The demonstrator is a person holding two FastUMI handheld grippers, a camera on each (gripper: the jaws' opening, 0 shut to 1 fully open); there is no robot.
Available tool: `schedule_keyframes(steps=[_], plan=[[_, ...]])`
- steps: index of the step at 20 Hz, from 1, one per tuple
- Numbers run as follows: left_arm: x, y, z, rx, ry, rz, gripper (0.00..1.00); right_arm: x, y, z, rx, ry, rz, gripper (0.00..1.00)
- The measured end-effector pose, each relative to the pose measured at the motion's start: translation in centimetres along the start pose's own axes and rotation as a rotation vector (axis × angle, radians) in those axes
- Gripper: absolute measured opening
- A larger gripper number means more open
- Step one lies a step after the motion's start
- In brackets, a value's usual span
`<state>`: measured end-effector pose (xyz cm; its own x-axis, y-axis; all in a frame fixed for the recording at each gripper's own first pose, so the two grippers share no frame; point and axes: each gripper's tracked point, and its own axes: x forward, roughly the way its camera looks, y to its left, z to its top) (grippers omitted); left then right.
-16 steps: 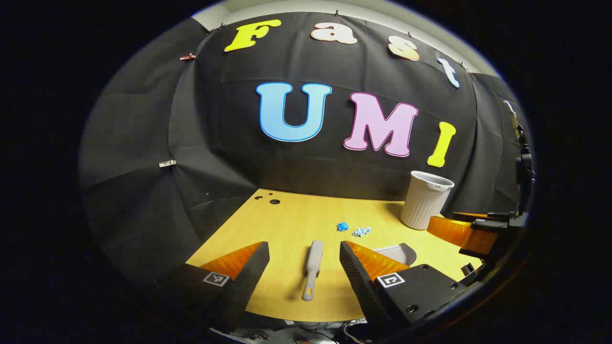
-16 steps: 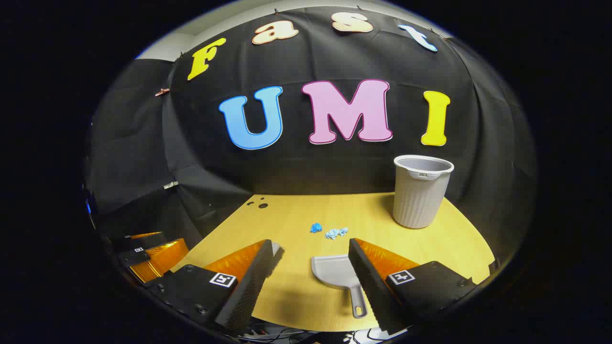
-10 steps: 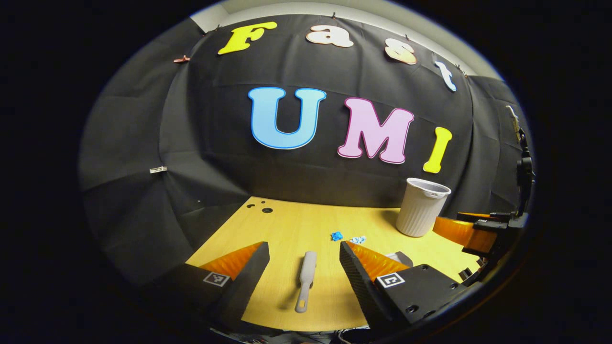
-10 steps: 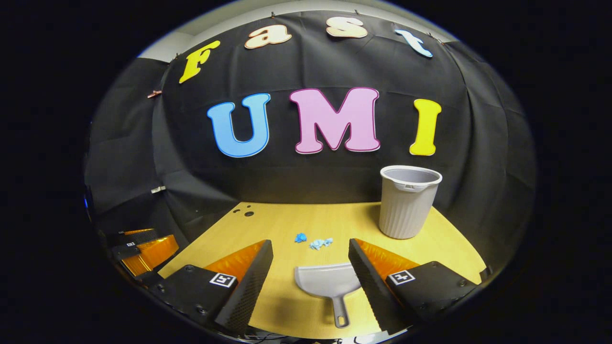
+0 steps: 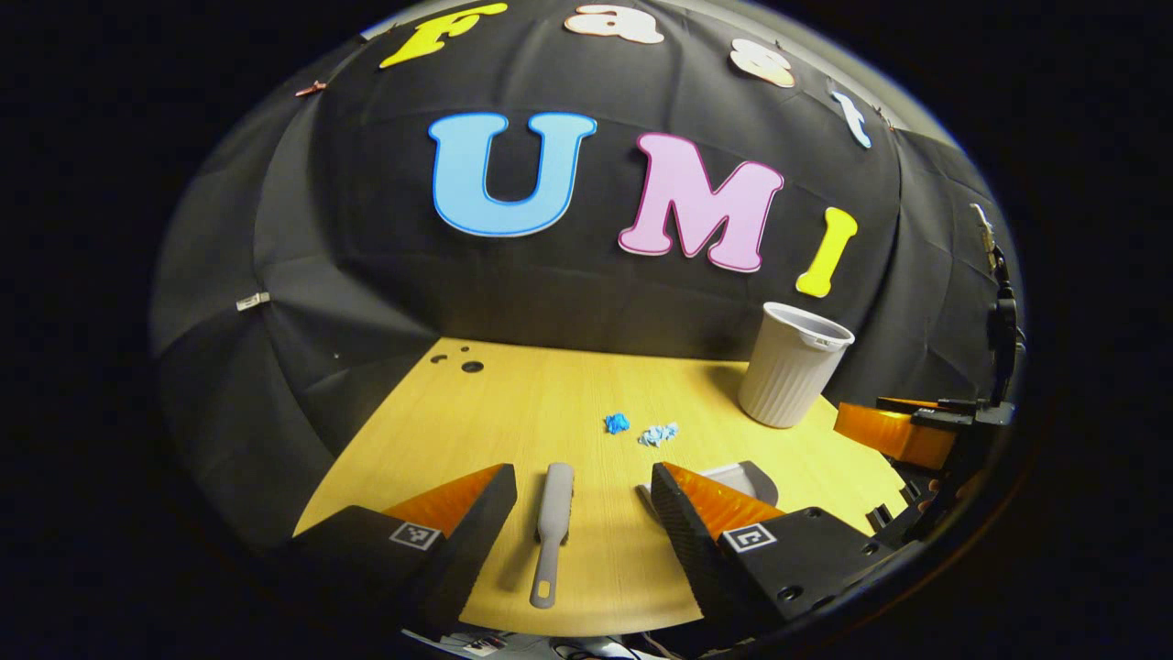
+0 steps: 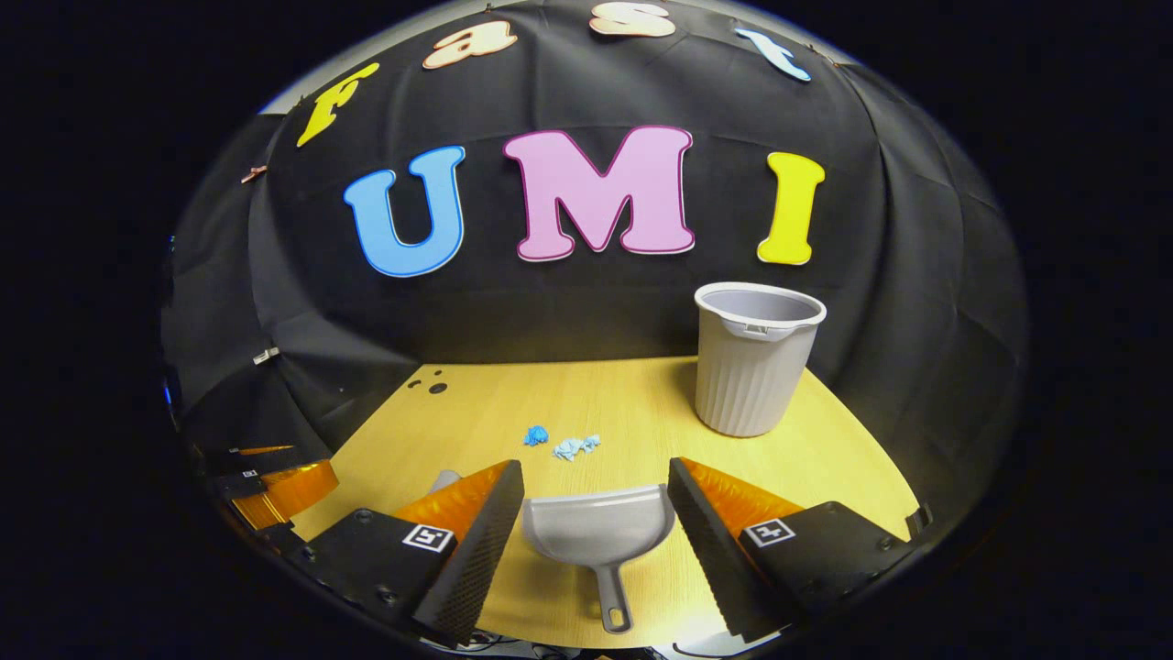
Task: Pick up the small broom and dustpan from the desktop, sweep the trash into the dustpan with the broom, and then empty the trash into the garbage bin.
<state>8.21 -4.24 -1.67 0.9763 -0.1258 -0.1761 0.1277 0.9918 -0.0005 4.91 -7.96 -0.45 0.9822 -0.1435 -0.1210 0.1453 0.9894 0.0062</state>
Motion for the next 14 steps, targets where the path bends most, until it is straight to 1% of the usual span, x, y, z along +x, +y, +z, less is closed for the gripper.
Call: schedule_keyframes(steps=[2, 4, 6, 8, 10, 11, 14], plan=[[1.0, 1.1, -1.7, -0.041, 0.080, 0.030, 0.96, 1.0, -0.1, -1.2, 0.012, 0.066, 0.004, 0.99], [2.1, 1.3, -3.6, -0.107, 0.145, 0.018, 0.96, 1.7, -0.1, -2.1, 0.008, 0.101, 0.006, 0.99], [3.2, 1.6, -5.9, -0.116, 0.233, 0.004, 0.96, 2.2, 0.0, -3.7, 0.003, 0.154, 0.009, 0.99], [4.5, 1.9, -8.4, -0.073, 0.342, -0.013, 0.95, 2.7, 0.4, -4.9, 0.005, 0.200, 0.033, 0.99], [5.7, 2.0, -10.1, -0.028, 0.400, -0.023, 0.95, 3.0, 0.7, -6.1, 0.006, 0.249, 0.055, 0.99], [6.2, 2.4, -11.1, 0.002, 0.434, -0.015, 0.95, 2.9, 1.0, -6.8, 0.006, 0.280, 0.072, 0.99], [8.2, 3.2, -13.5, 0.097, 0.539, -0.007, 0.95, 3.5, 1.9, -10.5, 0.003, 0.412, 0.124, 0.99]])
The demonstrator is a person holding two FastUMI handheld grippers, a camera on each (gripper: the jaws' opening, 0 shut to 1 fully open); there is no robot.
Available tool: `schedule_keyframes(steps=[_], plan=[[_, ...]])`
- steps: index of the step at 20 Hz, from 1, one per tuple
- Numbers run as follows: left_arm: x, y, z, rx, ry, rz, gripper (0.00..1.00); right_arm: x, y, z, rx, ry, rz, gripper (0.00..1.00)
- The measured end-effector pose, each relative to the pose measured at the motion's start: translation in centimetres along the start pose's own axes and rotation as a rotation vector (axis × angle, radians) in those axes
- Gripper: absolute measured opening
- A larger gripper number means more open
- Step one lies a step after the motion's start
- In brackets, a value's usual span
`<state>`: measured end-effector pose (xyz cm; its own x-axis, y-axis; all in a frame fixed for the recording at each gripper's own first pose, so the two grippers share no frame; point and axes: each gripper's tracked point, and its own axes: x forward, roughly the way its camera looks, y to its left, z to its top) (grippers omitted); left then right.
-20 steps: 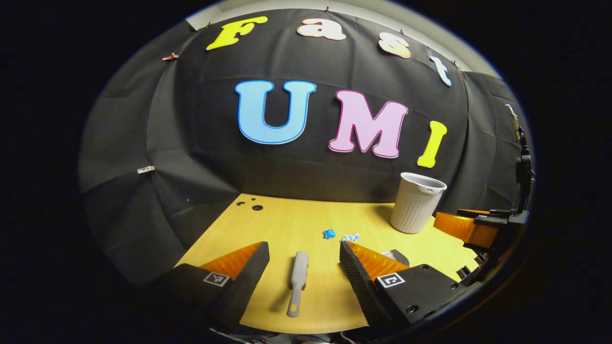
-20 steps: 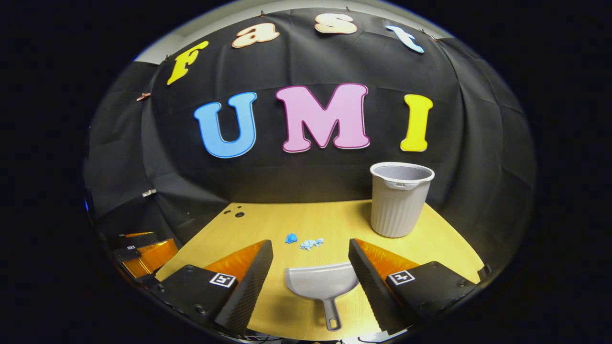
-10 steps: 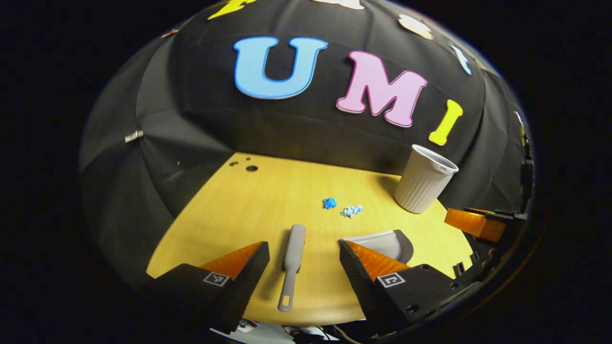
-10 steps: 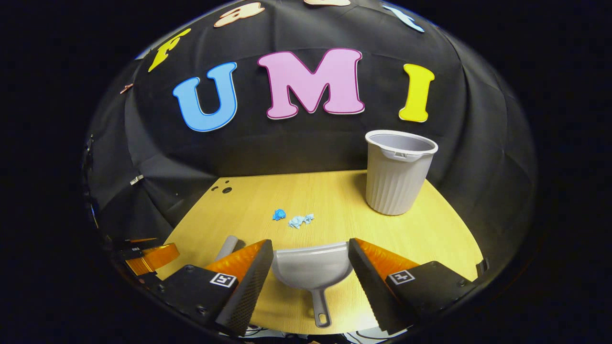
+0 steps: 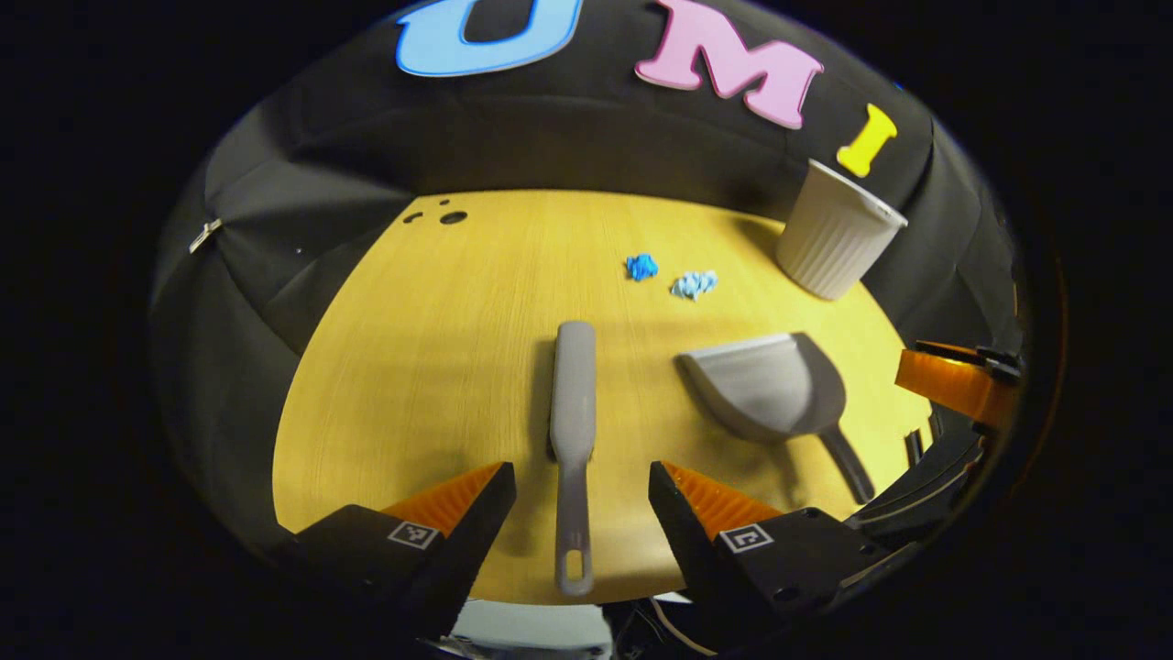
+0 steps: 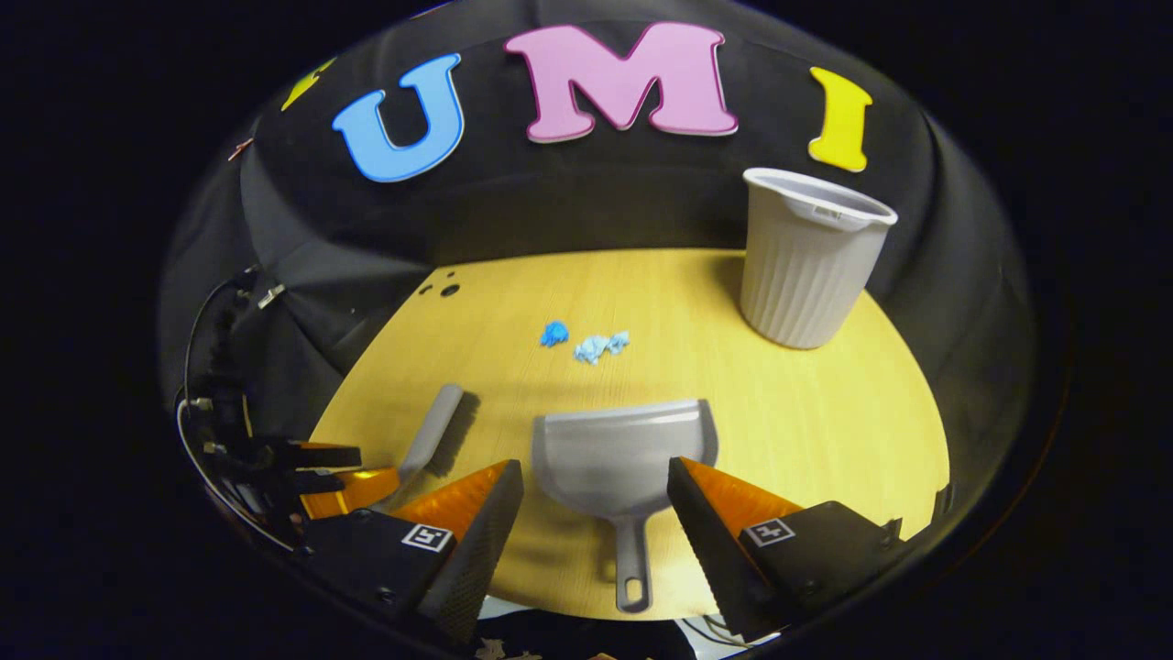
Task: Pick up the small broom and dustpan from the desktop, sweep the trash into the dustpan with the broom, and then empty the trash into the garbage bin.
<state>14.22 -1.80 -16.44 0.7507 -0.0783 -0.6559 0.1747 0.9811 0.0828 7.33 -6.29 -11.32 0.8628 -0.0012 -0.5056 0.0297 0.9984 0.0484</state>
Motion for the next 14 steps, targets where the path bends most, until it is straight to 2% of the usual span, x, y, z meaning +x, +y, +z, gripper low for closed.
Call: schedule_keyframes(steps=[3, 6, 8, 11, 14], plan=[[2.7, 1.5, -1.1, 0.109, 0.094, 0.041, 0.92, 1.2, -0.2, -2.9, 0.019, 0.103, 0.023, 0.99], [5.0, 0.9, -3.0, 0.063, 0.223, -0.001, 0.92, 2.0, -1.0, -4.7, 0.058, 0.157, 0.022, 0.99], [6.0, 1.4, -3.3, 0.056, 0.271, 0.006, 0.89, 2.6, -1.4, -6.0, 0.094, 0.197, 0.022, 0.99], [7.3, 1.4, -4.2, 0.037, 0.338, -0.016, 0.79, 2.9, -1.9, -7.5, 0.109, 0.239, 0.027, 0.99], [7.9, 1.5, -3.5, 0.065, 0.332, 0.000, 0.68, 3.0, -2.6, -8.3, 0.123, 0.257, 0.016, 0.99]])
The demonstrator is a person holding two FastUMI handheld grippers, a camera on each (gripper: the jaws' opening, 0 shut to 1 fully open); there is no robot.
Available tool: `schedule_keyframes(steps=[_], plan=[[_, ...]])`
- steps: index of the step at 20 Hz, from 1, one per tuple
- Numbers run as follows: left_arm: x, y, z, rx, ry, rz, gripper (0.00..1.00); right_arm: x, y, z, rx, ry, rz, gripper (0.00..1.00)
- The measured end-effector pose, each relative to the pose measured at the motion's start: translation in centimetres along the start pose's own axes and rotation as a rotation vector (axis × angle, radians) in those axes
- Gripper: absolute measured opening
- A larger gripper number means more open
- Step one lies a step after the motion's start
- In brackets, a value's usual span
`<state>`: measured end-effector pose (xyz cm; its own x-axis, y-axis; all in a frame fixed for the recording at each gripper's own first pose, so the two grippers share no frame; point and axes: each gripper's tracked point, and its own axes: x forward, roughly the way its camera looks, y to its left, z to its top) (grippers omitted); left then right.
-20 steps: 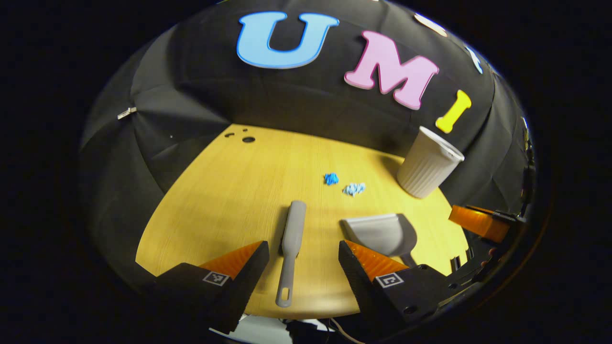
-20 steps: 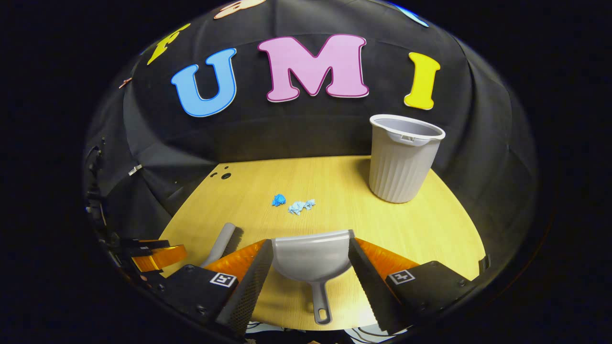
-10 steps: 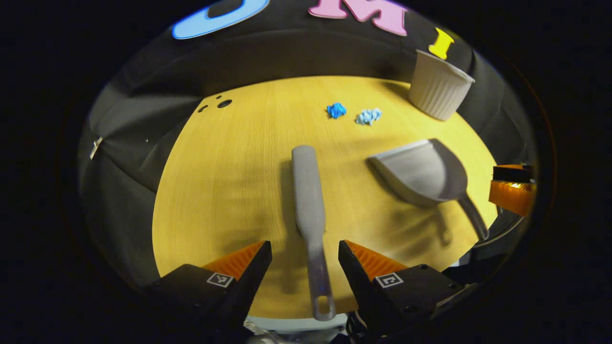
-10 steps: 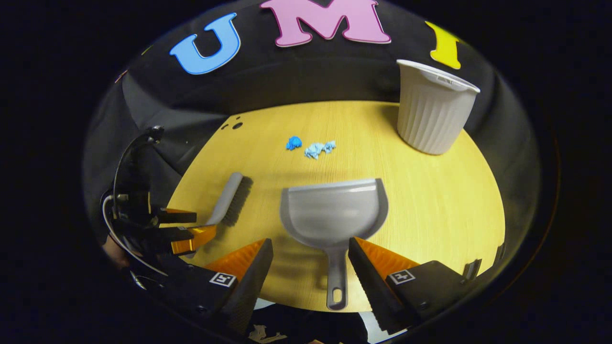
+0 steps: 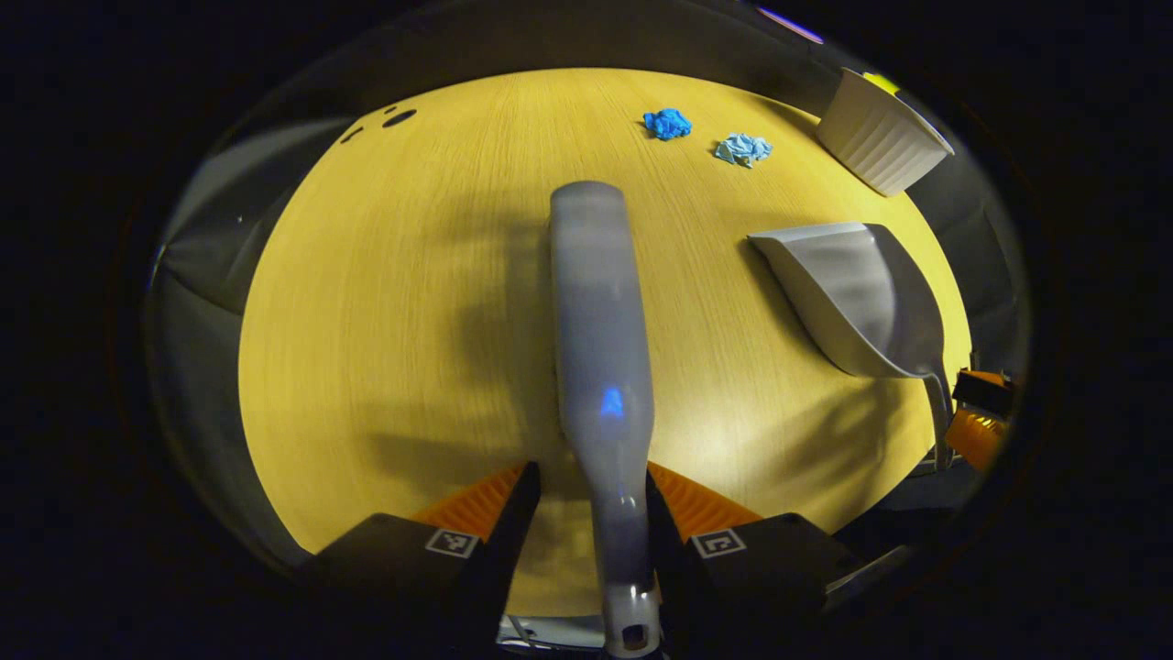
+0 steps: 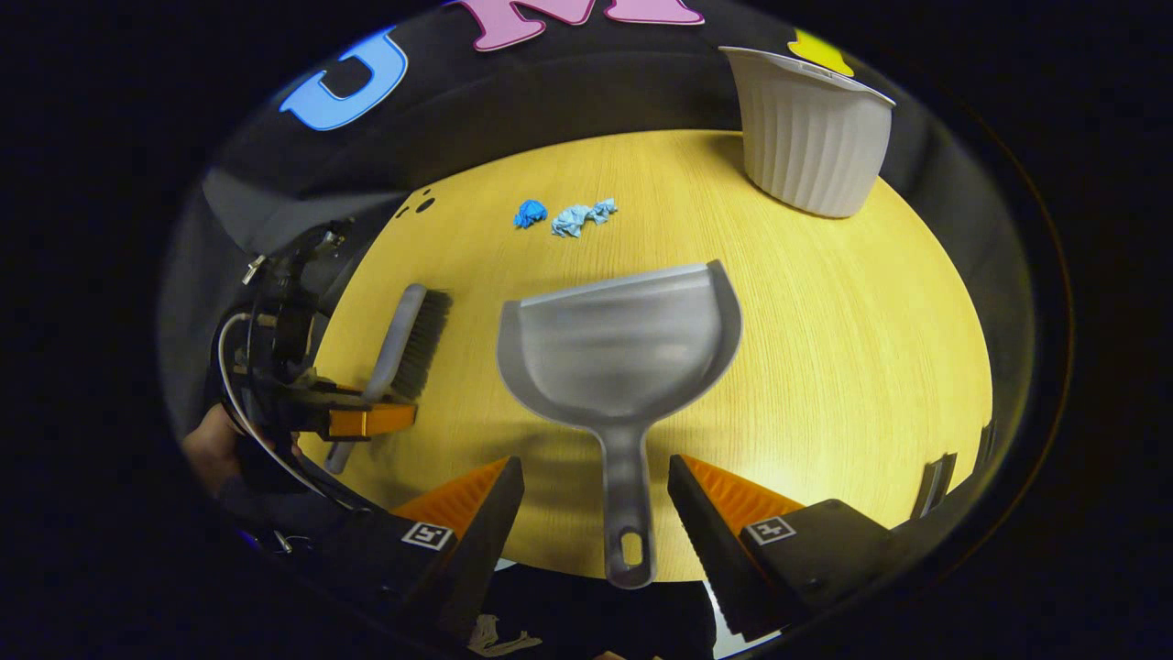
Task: Pick up the small broom and dustpan from the desktop, sweep the trash into the dustpan with the broom, and then empty the trash into the garbage bin.
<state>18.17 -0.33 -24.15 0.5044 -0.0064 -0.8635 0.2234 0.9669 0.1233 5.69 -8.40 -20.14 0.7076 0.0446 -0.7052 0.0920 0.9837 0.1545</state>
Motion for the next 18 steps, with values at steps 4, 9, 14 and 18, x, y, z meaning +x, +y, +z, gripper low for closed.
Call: schedule_keyframes(steps=[4, 9, 14, 18], plan=[[0.3, -0.4, 0.6, 0.035, -0.014, 0.027, 0.44, 0.5, -0.9, -0.2, 0.048, 0.012, -0.007, 0.99], [0.1, -0.5, 1.0, -0.016, -0.090, 0.002, 0.28, 1.3, -1.1, -0.7, 0.080, 0.038, -0.011, 0.99], [-2.2, -0.4, 1.0, -0.117, -0.185, -0.032, 0.29, 2.3, -1.1, -1.1, 0.078, 0.066, -0.031, 0.99], [-5.3, 0.2, 0.8, -0.135, -0.239, -0.039, 0.23, 3.7, -1.7, -1.6, 0.058, 0.096, -0.073, 0.99]])
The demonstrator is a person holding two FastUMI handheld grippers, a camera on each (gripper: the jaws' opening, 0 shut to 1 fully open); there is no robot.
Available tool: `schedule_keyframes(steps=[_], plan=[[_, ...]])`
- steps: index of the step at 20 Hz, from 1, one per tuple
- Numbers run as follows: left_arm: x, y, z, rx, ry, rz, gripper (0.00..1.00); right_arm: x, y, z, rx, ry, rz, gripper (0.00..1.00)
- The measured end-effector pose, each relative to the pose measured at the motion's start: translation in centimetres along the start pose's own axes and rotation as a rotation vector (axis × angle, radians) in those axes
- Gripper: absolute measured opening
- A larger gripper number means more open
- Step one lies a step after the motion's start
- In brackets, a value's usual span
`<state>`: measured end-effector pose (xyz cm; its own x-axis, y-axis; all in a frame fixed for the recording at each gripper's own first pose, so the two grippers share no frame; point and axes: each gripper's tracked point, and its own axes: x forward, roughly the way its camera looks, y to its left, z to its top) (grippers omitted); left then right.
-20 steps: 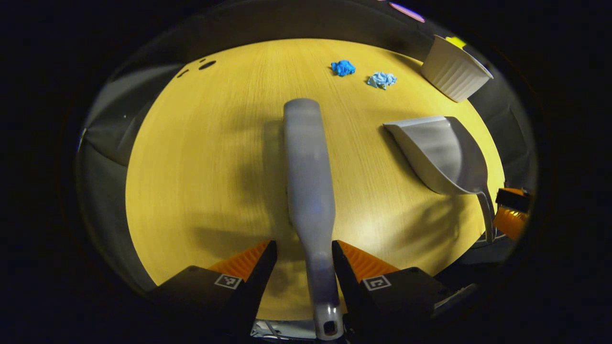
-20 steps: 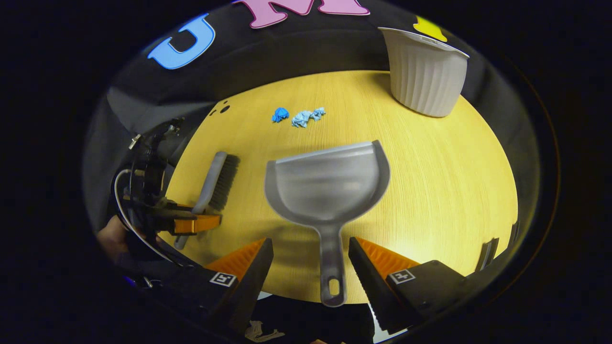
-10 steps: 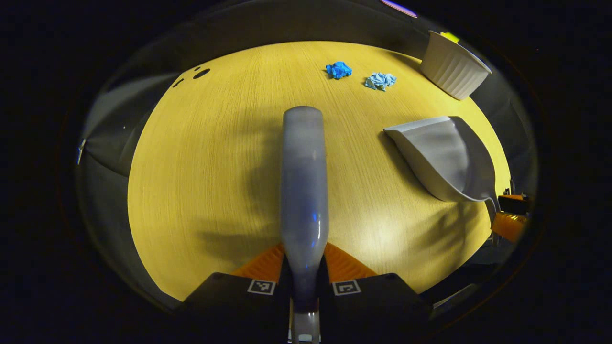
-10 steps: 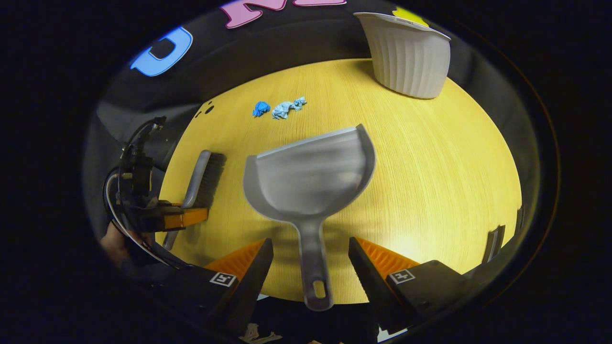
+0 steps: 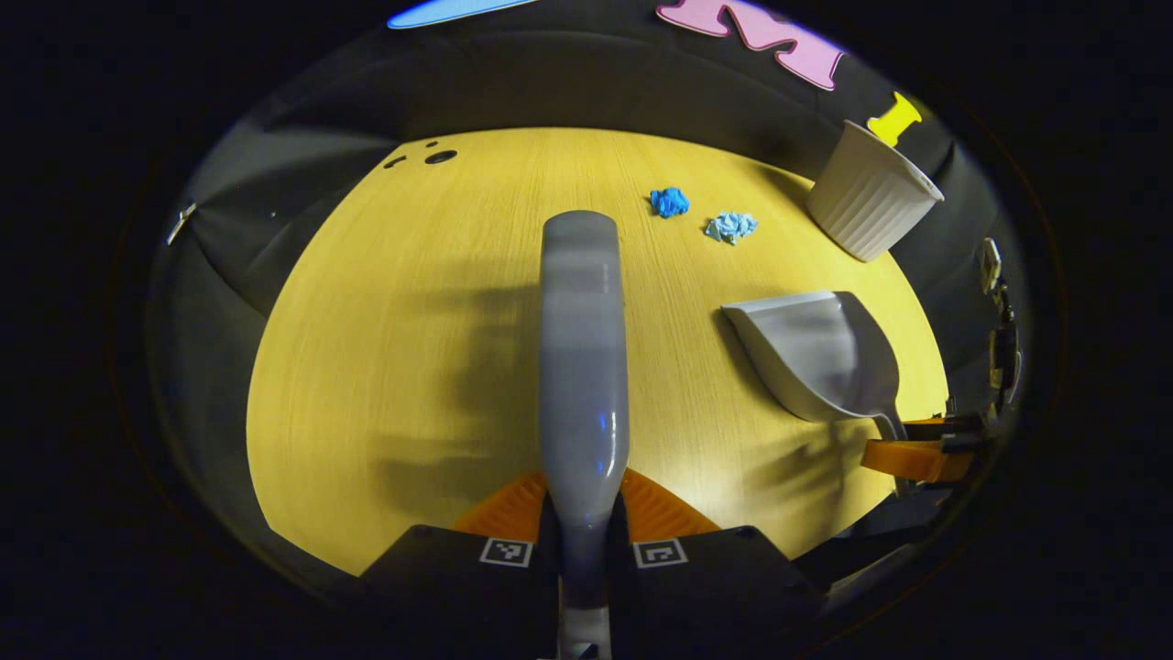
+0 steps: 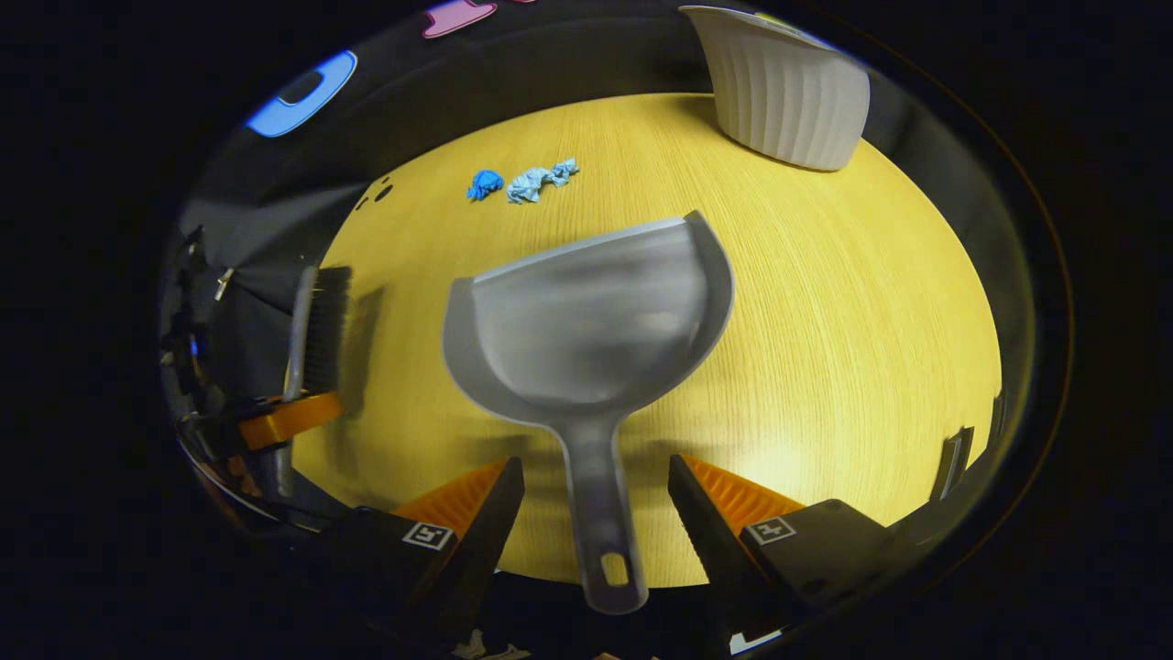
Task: Pick up the small broom and dustpan from the desktop, sweep the trash into the dustpan with the broom, and then empty the trash into the garbage bin.
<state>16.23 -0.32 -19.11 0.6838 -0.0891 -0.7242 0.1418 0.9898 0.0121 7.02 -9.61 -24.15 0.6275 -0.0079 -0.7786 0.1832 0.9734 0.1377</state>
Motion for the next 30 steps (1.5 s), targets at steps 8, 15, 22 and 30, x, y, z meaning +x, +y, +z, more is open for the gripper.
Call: schedule_keyframes(steps=[8, 15, 22, 30], plan=[[-3.3, 0.6, 0.4, 0.062, -0.043, 0.053, 0.26, 3.4, 0.1, 0.5, -0.020, 0.040, -0.051, 0.87], [-2.4, -1.4, 1.0, 0.043, -0.032, 0.010, 0.26, 3.4, -0.1, 1.4, -0.035, 0.055, 0.008, 0.41], [1.5, -2.9, 5.8, 0.012, -0.012, -0.022, 0.26, 2.5, -1.0, 2.9, -0.108, -0.007, 0.019, 0.36], [8.9, -1.5, 15.3, 0.109, 0.024, 0.025, 0.26, -1.2, -6.8, 4.8, -0.281, -0.060, -0.014, 0.36]])
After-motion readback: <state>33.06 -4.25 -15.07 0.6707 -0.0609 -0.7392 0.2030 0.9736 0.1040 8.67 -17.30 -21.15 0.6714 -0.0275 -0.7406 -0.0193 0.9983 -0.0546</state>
